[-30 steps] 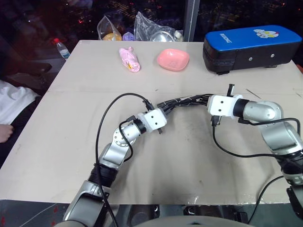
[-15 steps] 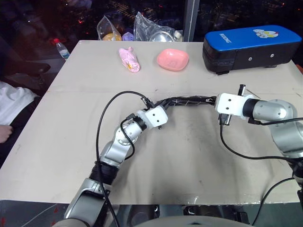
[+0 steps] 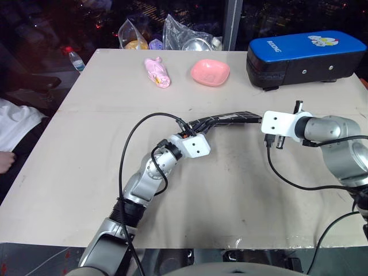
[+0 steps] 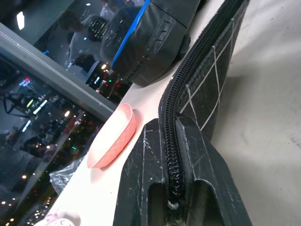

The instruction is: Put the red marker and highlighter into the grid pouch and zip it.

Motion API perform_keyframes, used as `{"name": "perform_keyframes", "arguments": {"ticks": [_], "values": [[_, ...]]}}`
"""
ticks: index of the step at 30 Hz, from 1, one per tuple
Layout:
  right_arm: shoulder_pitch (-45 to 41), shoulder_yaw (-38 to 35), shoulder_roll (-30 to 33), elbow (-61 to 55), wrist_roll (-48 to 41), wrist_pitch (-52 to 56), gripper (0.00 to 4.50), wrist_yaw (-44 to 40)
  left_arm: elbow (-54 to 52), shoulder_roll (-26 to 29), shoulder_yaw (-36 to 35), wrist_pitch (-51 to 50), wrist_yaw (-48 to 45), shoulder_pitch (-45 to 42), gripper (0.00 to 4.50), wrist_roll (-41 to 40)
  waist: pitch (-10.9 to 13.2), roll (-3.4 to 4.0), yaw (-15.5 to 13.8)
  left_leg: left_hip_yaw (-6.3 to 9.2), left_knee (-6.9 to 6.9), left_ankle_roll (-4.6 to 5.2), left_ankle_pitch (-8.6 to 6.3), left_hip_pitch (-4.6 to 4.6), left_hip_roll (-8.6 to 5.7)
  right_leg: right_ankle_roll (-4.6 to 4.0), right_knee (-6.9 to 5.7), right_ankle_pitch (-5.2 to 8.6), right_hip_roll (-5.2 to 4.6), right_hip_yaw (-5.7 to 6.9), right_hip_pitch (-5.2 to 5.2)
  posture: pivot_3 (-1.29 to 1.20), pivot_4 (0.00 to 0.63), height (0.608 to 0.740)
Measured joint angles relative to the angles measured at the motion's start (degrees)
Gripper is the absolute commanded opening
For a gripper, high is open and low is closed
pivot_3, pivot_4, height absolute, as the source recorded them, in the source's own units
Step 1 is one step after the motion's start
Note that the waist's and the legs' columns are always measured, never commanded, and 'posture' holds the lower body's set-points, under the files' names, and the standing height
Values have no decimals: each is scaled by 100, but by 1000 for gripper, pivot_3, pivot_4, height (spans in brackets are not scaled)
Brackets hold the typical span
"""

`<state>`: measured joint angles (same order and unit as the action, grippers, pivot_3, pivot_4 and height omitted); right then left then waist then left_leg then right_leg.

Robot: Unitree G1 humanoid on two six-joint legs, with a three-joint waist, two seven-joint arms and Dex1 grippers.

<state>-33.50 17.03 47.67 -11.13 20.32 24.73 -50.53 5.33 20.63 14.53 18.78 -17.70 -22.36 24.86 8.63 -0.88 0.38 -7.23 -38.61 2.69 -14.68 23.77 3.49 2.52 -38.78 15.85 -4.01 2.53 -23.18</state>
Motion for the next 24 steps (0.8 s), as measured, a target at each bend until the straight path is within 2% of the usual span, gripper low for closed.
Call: {"name": "perform_keyframes", "arguments": {"ticks": [14, 17, 20, 21, 23, 24], "values": [[-27, -1, 27, 329, -64, -26, 33, 215, -17, 110, -20, -100, 122, 11, 0, 87, 0, 0, 0, 0, 0, 0, 0, 0, 4, 0, 0, 0, -1, 0, 0, 0, 150, 740], [-25, -18, -13, 474, -138, -57, 895, 217, -6, 139, -71, -154, 169, 14, 0, 82, 0, 0, 0, 0, 0, 0, 0, 0, 3, 0, 0, 0, 0, 0, 0, 0, 150, 740], [59, -189, -14, 616, -279, -24, 2228, 213, 54, 248, -245, -232, 210, 13, 0, 64, 0, 0, 0, -1, 1, 0, 0, 0, 4, 0, 0, 0, -1, 0, 0, 0, 150, 740], [87, -253, -33, 618, -314, -28, 2867, 238, 89, 250, -298, -262, 217, 13, 0, 26, 0, 0, 1, -1, 0, 0, 0, 0, 5, 0, 0, 0, -1, 0, 0, 0, 150, 740], [161, -420, -113, 621, -420, -91, 3838, 333, 108, 244, -302, -277, 183, 15, 0, -48, 0, 0, -2, 0, 0, 0, 0, 1, 6, 0, 0, 0, -1, 0, 0, 0, 150, 740], [190, -461, -116, 627, -477, -121, 3838, 346, 109, 249, -303, -278, 165, 21, 0, -70, 0, 0, -7, -1, 0, 0, 0, 0, 6, 0, 0, 0, -1, 0, 0, 0, 150, 740]]}}
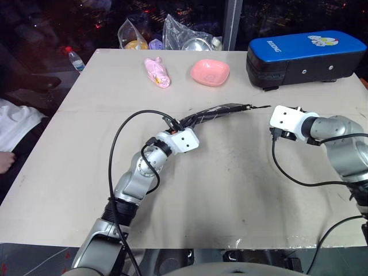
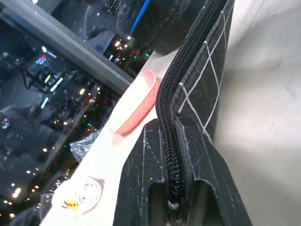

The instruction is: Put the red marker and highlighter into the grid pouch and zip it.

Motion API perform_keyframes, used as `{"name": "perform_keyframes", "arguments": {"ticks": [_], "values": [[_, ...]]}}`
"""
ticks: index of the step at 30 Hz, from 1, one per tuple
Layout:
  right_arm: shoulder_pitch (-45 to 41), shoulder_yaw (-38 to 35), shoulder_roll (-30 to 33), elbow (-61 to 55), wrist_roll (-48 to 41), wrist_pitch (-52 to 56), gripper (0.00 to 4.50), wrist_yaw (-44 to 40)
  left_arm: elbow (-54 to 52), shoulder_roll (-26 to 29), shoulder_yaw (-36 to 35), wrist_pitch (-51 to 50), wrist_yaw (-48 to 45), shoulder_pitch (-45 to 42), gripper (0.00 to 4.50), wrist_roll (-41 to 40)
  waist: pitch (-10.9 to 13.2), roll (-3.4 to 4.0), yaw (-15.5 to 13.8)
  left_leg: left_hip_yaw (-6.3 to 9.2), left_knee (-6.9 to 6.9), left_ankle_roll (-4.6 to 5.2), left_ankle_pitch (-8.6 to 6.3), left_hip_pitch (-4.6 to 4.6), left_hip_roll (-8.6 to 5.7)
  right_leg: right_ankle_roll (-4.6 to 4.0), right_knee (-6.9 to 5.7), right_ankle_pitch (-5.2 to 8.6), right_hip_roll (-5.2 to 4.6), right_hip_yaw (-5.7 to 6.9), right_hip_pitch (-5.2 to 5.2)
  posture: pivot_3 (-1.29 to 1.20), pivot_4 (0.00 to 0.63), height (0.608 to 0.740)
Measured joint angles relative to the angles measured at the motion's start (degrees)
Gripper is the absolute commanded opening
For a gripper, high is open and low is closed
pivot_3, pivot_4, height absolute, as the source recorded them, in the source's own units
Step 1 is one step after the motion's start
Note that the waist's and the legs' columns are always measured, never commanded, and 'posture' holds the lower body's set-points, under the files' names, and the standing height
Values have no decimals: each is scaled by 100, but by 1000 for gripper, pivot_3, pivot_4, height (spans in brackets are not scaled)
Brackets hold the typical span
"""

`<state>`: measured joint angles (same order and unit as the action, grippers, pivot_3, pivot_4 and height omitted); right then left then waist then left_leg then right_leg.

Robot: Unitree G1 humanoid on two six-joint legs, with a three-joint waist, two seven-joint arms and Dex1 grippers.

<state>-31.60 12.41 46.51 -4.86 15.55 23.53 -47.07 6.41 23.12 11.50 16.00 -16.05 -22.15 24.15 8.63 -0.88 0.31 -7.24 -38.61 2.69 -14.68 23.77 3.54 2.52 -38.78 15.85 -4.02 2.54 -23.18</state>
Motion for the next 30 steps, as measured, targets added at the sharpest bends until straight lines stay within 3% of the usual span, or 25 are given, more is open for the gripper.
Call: {"name": "perform_keyframes", "arguments": {"ticks": [5, 6, 10, 14, 16, 18, 25, 30], "values": [[532, -770, -287, 430, -869, -664, 3893, 32, -16, 147, -79, -5, -406, 367, 1799, -620, -1, -1, 7, -1, 1, 0, 0, -2, 4, 0, 0, 0, 1, -1, 1, 0, 150, 740], [644, -954, -384, 568, -1080, -821, 3893, 34, -18, 214, -107, 6, -510, 475, 2445, -761, -1, -1, 14, -1, 1, 0, 0, -3, 5, 0, 0, 0, 2, 0, 1, 0, 150, 740], [968, -1512, -715, 997, -1852, -1337, 3893, -57, -273, 386, -274, 34, -1177, 987, 4341, -1659, -1, 0, 31, -4, 2, 0, 0, -5, 11, 0, -1, 0, 0, -4, 1, 0, 150, 740], [1290, -1845, -954, 1292, -2681, -1675, 3893, -542, -1207, 234, -462, -787, -1702, 1927, 4435, -3060, -1, 0, 36, -3, 3, 0, 0, -7, 15, 0, -1, 0, -1, -8, 2, 0, 150, 740], [1366, -1933, -1012, 1518, -3053, -1657, 4421, -828, -1676, 227, -659, -1346, -1779, 2371, 4500, -3643, -1, 0, 36, -1, 3, 0, 0, -9, 17, -1, -5, -1, 1, -8, 3, 0, 150, 740], [1425, -2038, -984, 1811, -3292, -1654, 4469, -1084, -2098, 245, -862, -1831, -1806, 2733, 4500, -4077, -1, 1, 23, 2, 2, 1, -1, -10, 14, -1, -7, -1, 0, -7, 5, 0, 150, 740], [1657, -2243, -863, 2519, -3664, -1966, 4469, -1894, -2961, 453, -1246, -2692, -1756, 3841, 4500, -4569, -4, 4, 24, 1, 7, 2, -2, -13, 12, -3, -1, 0, 3, -13, 6, 0, 150, 740], [1907, -2362, -774, 2812, -3686, -2275, 4469, -2125, -2960, 488, -1384, -2795, -1726, 3863, 4500, -4535, -5, 5, 7, 1, 6, 12, -7, -15, 9, -5, -2, 0, 3, -18, 7, 0, 150, 740]]}}
